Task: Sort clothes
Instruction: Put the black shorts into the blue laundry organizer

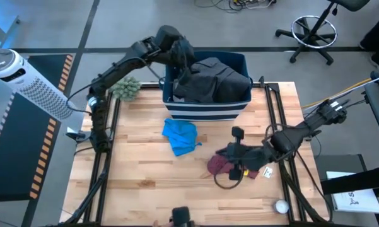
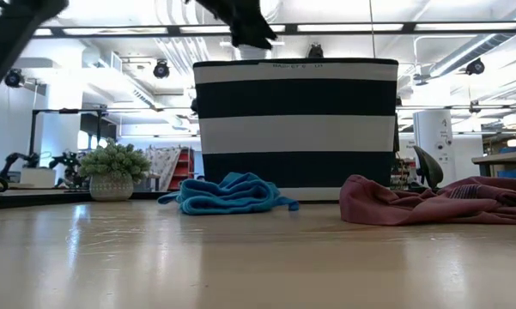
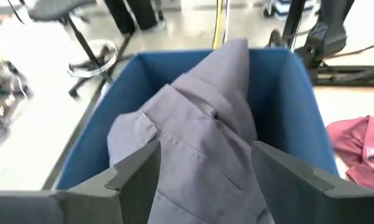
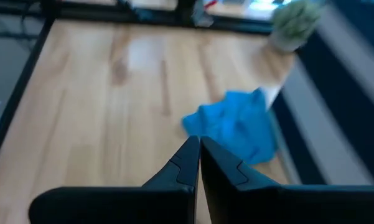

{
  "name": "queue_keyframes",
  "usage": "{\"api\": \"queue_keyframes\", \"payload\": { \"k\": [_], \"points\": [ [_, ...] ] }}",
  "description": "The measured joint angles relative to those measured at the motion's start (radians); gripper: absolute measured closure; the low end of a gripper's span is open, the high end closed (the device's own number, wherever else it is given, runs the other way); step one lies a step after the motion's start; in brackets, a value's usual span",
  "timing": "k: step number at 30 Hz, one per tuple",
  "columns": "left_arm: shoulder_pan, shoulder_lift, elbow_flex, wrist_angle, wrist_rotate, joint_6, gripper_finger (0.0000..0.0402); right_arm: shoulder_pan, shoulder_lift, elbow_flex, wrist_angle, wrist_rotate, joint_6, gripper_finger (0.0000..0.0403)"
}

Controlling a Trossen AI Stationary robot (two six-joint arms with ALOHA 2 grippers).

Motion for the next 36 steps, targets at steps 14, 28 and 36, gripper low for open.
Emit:
{"api": "queue_keyframes", "payload": {
  "k": [14,28,36],
  "points": [
    [-0.052,-0.609,-1.049,0.816,0.019,-0.147,0.0279,-0.448,-0.177,0.056,-0.044,-0.103,-0.329,0.0403],
    [-0.166,-0.952,-1.607,1.147,0.015,-0.262,0.0378,-1.016,0.053,0.065,0.013,-0.456,-0.436,0.0403],
    [-0.188,-0.996,-1.678,1.115,0.019,-0.318,0.0394,-1.092,0.234,0.067,0.015,-0.595,-0.438,0.0403]
  ]
}}
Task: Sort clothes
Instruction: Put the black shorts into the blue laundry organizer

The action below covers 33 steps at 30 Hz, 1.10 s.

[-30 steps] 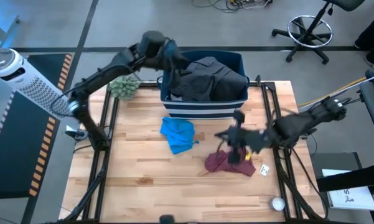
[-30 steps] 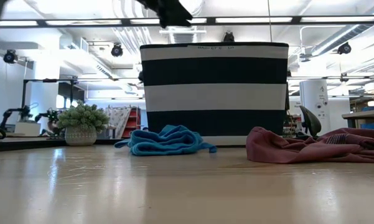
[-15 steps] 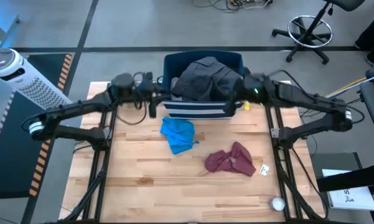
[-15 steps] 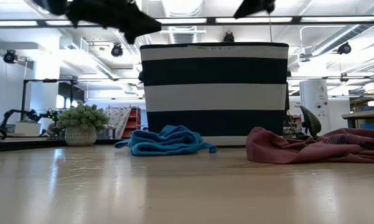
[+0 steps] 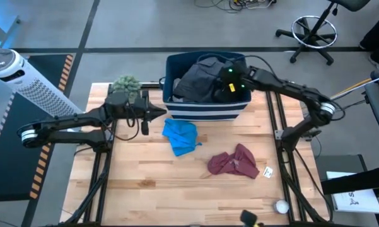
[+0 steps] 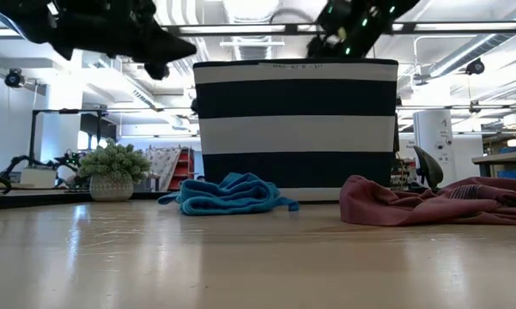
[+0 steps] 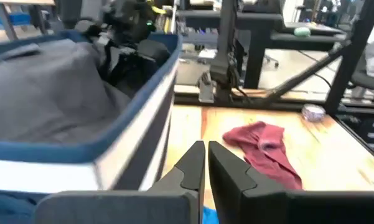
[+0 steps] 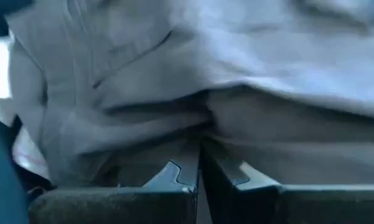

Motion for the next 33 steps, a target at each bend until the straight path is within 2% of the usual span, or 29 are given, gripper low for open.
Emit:
{"api": "queue_keyframes", "payload": {
  "k": [7,10,13,17,21,24,27,33],
  "points": [
    [-0.025,0.002,-0.006,-0.018,0.004,0.027,0.0401,0.001,0.168,0.000,0.001,-0.129,0.003,0.0403],
    [-0.034,0.002,-0.007,-0.018,0.004,0.029,0.0401,0.008,0.196,0.000,-0.007,-0.164,0.006,0.0403],
    [-0.042,0.002,-0.007,-0.023,0.004,0.029,0.0401,0.025,0.168,-0.001,-0.020,-0.171,0.003,0.0403],
    [-0.047,0.002,-0.007,-0.023,0.004,0.030,0.0402,0.049,0.067,0.017,-0.038,-0.197,0.004,0.0403],
    [-0.047,0.002,-0.007,-0.022,0.004,0.034,0.0402,0.053,-0.034,0.048,-0.034,-0.293,0.014,0.0403],
    [-0.047,0.002,-0.007,-0.022,0.004,0.034,0.0402,0.053,-0.090,0.056,0.032,-0.291,0.017,0.0403],
    [-0.047,0.002,-0.007,-0.022,0.004,0.033,0.0402,0.040,-0.103,0.057,0.108,-0.211,0.017,0.0403],
    [-0.049,0.002,-0.007,-0.022,0.004,0.029,0.0402,-0.013,-0.015,0.056,0.173,-0.171,0.002,0.0403]
  ]
}}
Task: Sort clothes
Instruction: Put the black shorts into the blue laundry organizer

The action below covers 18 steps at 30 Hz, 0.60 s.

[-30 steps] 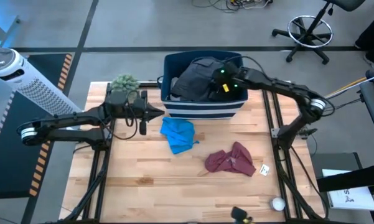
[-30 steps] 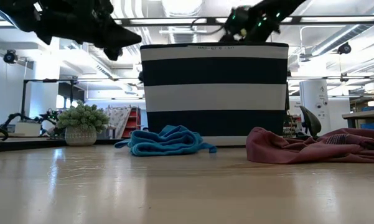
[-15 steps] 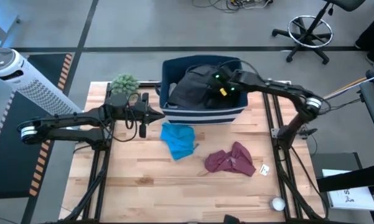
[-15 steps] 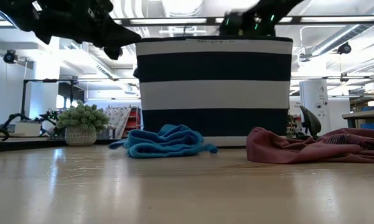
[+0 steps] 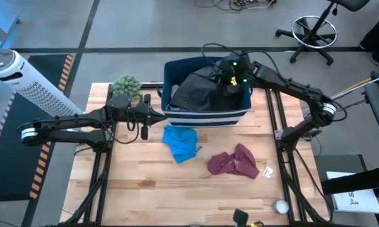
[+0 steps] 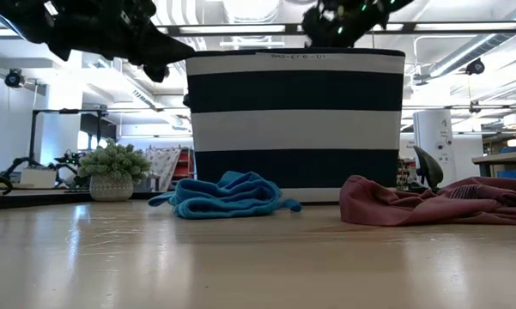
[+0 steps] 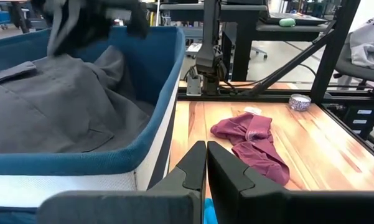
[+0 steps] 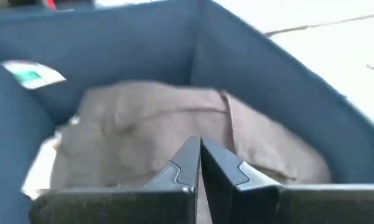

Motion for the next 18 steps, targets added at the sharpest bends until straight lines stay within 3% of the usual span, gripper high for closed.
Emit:
{"api": "queue_keyframes", "payload": {
  "k": [11,18],
  "points": [
    [0.000,0.000,0.000,-0.001,-0.007,0.000,0.0402,-0.002,0.264,0.000,-0.057,0.008,0.019,0.0403],
    [0.000,0.000,0.000,-0.002,-0.007,0.003,0.0402,0.043,0.225,0.003,-0.105,0.008,0.019,0.0403]
  ]
}}
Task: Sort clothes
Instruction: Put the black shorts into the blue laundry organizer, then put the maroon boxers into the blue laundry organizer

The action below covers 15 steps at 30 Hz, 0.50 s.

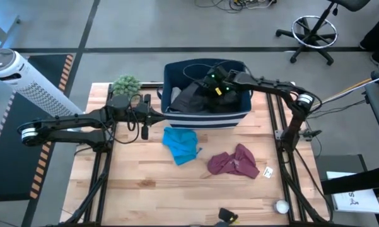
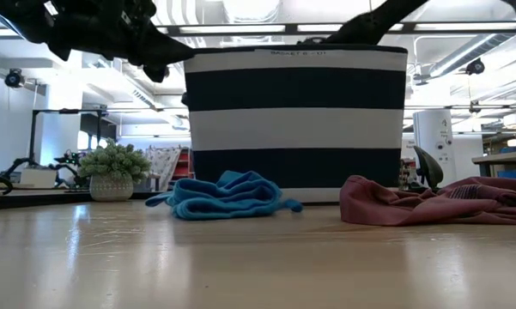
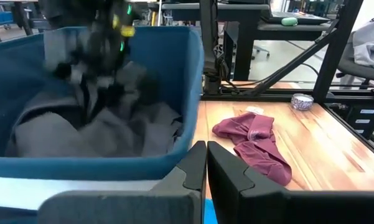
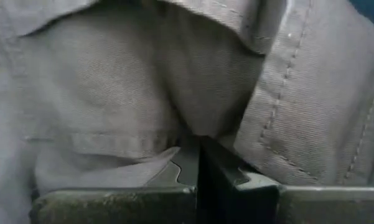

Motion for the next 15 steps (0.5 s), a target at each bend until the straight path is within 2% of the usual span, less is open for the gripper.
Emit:
{"api": "queue_keyframes", "payload": {
  "k": [4,10,15],
  "points": [
    [-0.001,0.000,0.000,-0.003,0.001,0.005,0.0401,0.030,-0.111,0.039,-0.009,0.028,-0.003,0.0403],
    [0.000,0.000,0.000,-0.004,0.000,0.003,0.0401,0.110,-0.273,0.131,-0.156,0.039,-0.041,0.0402],
    [0.000,0.000,0.000,-0.005,0.000,-0.002,0.0398,0.237,-0.397,0.155,-0.323,0.044,-0.044,0.0372]
  ]
}}
